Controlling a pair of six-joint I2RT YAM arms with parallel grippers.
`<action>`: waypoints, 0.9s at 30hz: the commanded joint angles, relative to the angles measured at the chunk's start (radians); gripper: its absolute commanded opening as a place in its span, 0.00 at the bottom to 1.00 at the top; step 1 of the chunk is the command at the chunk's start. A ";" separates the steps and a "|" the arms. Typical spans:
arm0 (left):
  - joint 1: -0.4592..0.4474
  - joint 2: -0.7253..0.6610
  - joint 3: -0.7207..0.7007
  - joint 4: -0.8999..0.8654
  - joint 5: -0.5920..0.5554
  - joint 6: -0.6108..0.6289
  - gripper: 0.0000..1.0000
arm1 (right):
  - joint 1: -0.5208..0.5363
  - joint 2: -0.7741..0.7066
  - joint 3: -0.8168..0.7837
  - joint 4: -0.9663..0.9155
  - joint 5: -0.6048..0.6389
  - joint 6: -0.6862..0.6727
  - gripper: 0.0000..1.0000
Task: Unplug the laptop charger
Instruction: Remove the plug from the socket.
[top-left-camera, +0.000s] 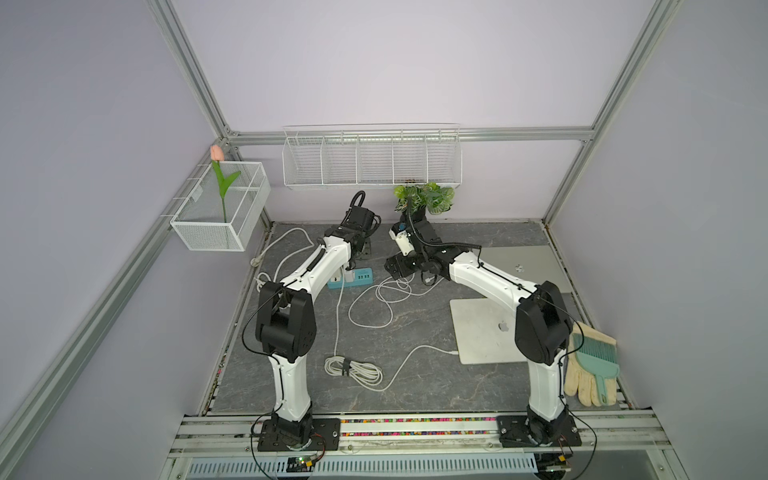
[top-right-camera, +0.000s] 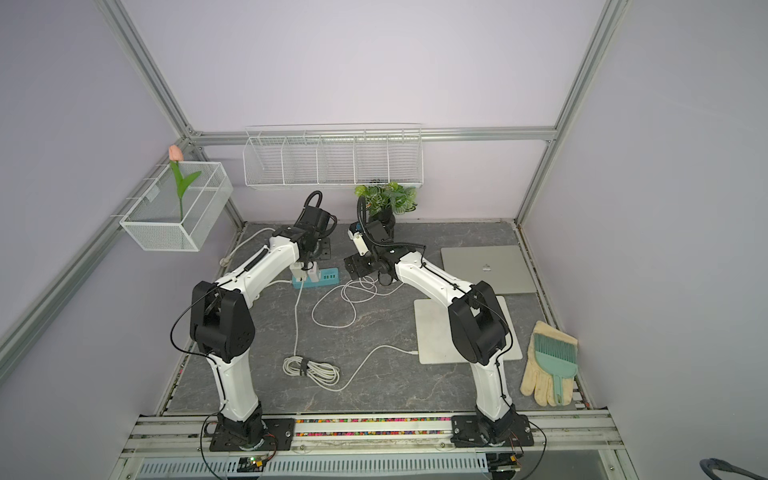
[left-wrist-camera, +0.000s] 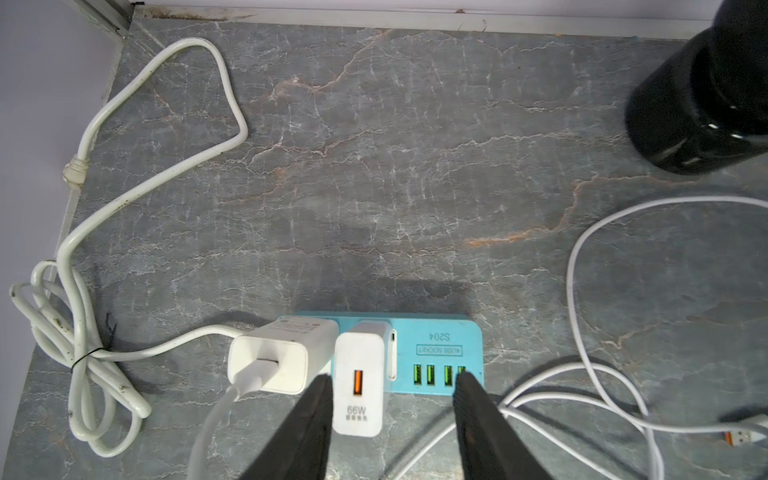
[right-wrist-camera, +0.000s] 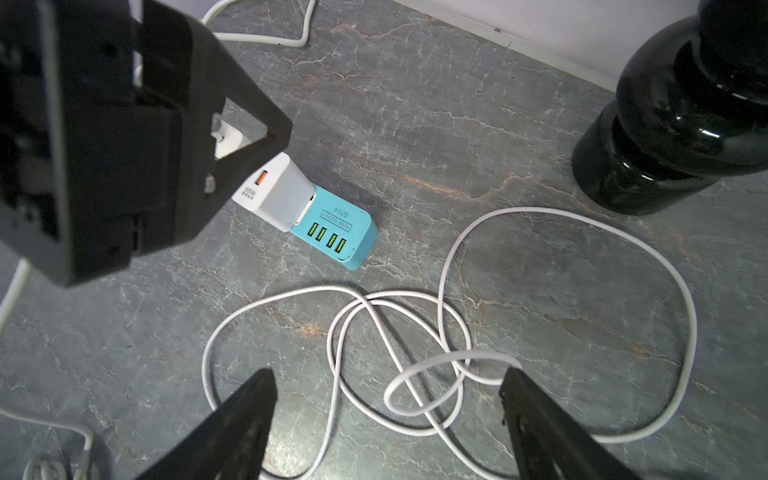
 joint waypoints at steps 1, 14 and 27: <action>0.009 0.029 0.010 -0.020 -0.003 -0.032 0.51 | -0.007 -0.043 -0.021 0.024 0.011 -0.001 0.88; 0.016 0.091 -0.033 0.002 0.054 -0.075 0.49 | -0.006 -0.056 -0.047 0.036 0.019 -0.005 0.88; 0.017 0.017 -0.084 0.030 -0.026 -0.093 0.52 | -0.005 -0.057 -0.068 0.048 0.023 -0.009 0.88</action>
